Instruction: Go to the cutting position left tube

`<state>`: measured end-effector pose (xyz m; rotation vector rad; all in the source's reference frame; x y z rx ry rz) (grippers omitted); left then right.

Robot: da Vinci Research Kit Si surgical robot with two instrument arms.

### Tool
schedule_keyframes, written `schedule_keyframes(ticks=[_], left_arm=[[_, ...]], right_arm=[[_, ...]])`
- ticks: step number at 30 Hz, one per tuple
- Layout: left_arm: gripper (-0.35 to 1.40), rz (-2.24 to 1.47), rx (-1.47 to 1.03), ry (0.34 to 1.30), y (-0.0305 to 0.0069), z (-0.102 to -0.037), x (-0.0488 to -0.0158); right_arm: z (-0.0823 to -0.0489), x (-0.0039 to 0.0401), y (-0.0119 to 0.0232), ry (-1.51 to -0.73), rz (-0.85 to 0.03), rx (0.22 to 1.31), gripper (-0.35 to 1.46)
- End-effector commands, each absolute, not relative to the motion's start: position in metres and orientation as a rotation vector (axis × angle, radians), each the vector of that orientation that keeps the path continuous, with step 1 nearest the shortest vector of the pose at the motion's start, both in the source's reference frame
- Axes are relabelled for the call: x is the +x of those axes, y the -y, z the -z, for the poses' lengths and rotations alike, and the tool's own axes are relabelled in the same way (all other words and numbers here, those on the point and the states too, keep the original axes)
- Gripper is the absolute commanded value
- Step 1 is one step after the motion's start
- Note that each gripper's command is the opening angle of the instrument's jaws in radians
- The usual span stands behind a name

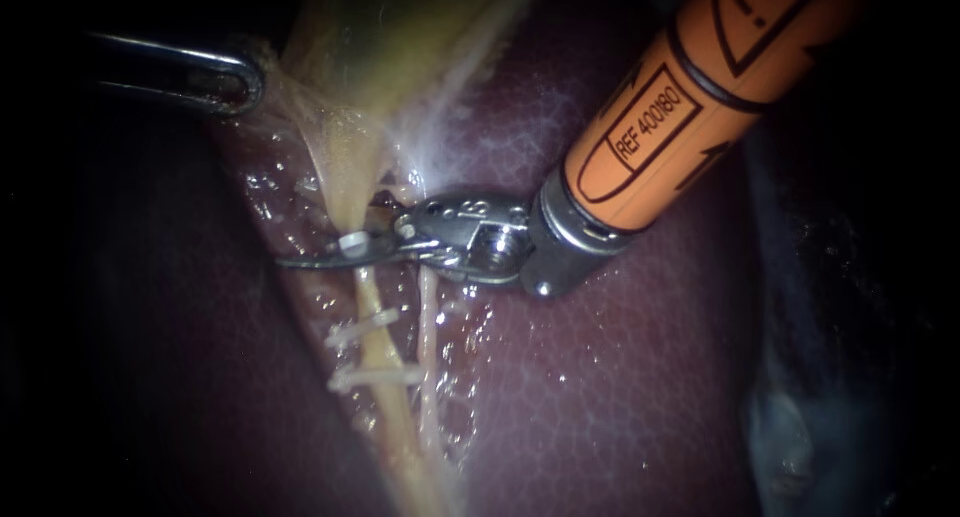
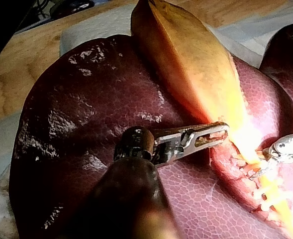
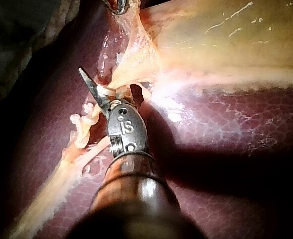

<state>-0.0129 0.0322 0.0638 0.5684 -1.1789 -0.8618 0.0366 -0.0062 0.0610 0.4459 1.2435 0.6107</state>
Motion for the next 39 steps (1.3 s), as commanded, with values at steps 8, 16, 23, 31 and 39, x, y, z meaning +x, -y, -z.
schedule_keyframes(ticks=[8,16,23,31,39], left_arm=[[-0.35,0.861,0.569,1.179,-0.0322,-0.0639,-0.0127],[-0.35,0.86,0.57,1.18,-0.0323,-0.0639,-0.0126],[-0.35,0.86,0.57,1.18,-0.0323,-0.0639,-0.0125],[-0.35,0.86,0.571,1.18,-0.0323,-0.0638,-0.0125],[-0.35,0.86,0.571,1.18,-0.0323,-0.0638,-0.0125]], right_arm=[[-0.0607,0.0353,0.0064,-1.249,-0.591,0.471,1.34],[-0.0615,0.0344,0.008,-1.135,-0.541,0.573,1.34],[-0.0622,0.0336,0.0095,-1.023,-0.532,0.646,1.35],[-0.0623,0.0335,0.0113,-0.934,-0.558,0.772,1.32],[-0.0625,0.0338,0.0122,-0.9,-0.562,0.91,1.32]])
